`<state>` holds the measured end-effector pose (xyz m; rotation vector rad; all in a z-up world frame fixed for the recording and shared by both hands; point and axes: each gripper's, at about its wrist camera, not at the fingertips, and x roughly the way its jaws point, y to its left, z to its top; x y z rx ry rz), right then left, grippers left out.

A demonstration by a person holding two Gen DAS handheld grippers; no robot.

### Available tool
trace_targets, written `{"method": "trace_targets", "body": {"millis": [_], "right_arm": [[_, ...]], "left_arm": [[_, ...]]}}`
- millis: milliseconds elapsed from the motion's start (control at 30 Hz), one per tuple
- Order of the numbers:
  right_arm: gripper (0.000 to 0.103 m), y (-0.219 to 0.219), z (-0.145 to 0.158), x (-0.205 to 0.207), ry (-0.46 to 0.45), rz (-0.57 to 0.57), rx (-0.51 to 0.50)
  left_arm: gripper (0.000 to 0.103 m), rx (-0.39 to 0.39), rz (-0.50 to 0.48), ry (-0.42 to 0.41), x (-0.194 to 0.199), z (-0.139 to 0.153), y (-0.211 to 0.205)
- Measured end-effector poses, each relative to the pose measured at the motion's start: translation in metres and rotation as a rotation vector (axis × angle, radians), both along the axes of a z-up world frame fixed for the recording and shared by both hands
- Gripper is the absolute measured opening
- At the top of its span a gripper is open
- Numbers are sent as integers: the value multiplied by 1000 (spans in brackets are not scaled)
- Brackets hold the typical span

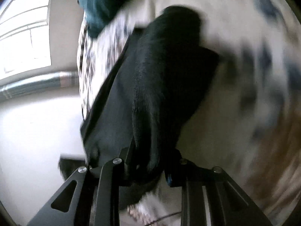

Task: Fold small clothes

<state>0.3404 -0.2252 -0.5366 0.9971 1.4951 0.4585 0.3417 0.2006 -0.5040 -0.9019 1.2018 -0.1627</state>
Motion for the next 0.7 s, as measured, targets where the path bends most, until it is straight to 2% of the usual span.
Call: {"method": "trace_targets", "body": {"millis": [33,100,133,167,200,300,367,400,433,467,567,633,667,700], "right_arm": [[29,8,-6,-11,33,29,-5],[32,17,-16,-21,53,33,-50],[39,12,-16,-24,35,6,-72],[60,4,-16,-24,17,-17,-93],[68,-3,-14,-22,-8,-49,-109],[74,-28,-22,-8,-15,-141,-107],[74,-31,-40,9,9,-172,-86],[71,-30,-48,15,19,-180,-58],[61,-24,-53,18,13,-189,-45],[21,-21,-52,18,-1,-198,-50],[19,-10,-36,2,13,-172,-22],[19,0,-25,-14,31,-94,-67],[26,3,-23,-22,47,-44,-97],[43,2,-24,-27,73,-8,-129]], "left_arm": [[61,-18,27,40,-7,-12,13],[61,-45,79,66,-22,-23,19],[62,-72,95,64,-33,-27,19],[62,-77,97,67,-44,-31,16],[62,-83,96,67,-52,-32,9],[63,-107,118,62,-60,-47,-17],[60,-40,147,14,-55,-39,-31],[43,-13,161,-15,-54,-33,-34],[39,-2,163,-24,-58,-24,-23],[35,6,164,-38,-58,-19,-16],[35,22,114,-44,-45,-15,4],[44,54,24,5,-36,-21,9],[50,90,-19,23,-32,-18,5],[56,140,-79,24,-33,-10,1]]}}
